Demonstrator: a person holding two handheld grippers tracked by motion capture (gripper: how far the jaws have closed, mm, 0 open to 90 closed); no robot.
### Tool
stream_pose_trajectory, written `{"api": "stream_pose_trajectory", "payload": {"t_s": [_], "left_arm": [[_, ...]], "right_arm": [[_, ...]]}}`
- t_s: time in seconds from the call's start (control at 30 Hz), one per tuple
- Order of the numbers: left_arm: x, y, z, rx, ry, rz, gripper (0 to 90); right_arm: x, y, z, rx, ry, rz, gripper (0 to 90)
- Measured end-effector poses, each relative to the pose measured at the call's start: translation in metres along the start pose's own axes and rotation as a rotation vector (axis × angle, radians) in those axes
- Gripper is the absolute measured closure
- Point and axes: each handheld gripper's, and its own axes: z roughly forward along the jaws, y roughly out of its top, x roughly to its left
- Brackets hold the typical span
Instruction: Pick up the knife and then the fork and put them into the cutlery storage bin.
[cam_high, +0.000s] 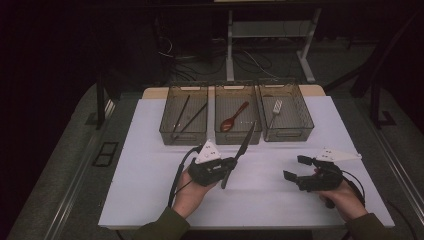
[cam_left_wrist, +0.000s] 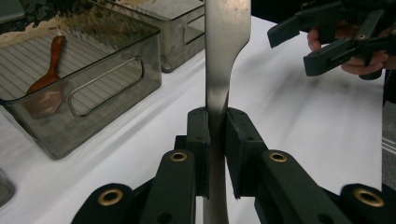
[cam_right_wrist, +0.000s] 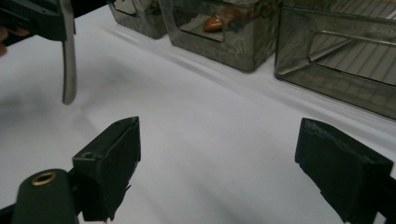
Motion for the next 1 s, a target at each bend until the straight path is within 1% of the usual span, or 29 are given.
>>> {"api": "stream_pose_trajectory", "payload": {"t_s": [0.07,0.13,0.2,0.33,0.47,0.53,0.6,0.63,0.73,0.9,1.0], "left_arm": [[-0.001,0.0,0.0,-0.001,0.004,0.003,79.5],[-0.002,0.001,0.0,-0.005,0.003,0.005,79.5],[-0.002,0.001,0.001,-0.005,0.005,0.007,79.5],[-0.002,0.001,0.002,-0.006,0.01,0.006,79.5],[-0.003,0.0,0.002,-0.01,0.018,0.007,79.5],[-0.002,0.0,0.003,-0.014,0.027,0.005,79.5],[-0.002,-0.001,0.004,-0.012,0.031,0.002,79.5],[-0.002,-0.001,0.004,-0.014,0.034,0.001,79.5],[-0.002,-0.001,0.005,-0.017,0.038,-0.001,79.5],[-0.003,0.001,0.006,-0.026,0.063,0.002,79.5],[-0.003,0.004,0.01,-0.038,0.075,-0.009,79.5]], "right_arm": [[0.001,0.006,-0.001,0.006,0.028,0.011,13.6],[0.004,0.012,-0.003,-0.014,0.059,0.013,13.6],[0.006,0.019,-0.003,-0.032,0.093,0.025,13.7],[0.012,0.032,0.001,-0.04,0.103,0.021,13.8],[0.018,0.042,0.011,-0.043,0.138,0.011,14.7],[0.022,0.046,0.016,-0.042,0.164,0.008,17.1],[0.028,0.051,0.022,-0.039,0.17,0.004,17.8],[0.03,0.054,0.024,-0.043,0.183,0.005,20.9],[0.036,0.062,0.033,-0.05,0.213,0.021,24.4],[0.047,0.074,0.047,-0.062,0.249,0.01,32.8],[0.053,0.082,0.053,-0.072,0.269,0.003,36.8]]}}
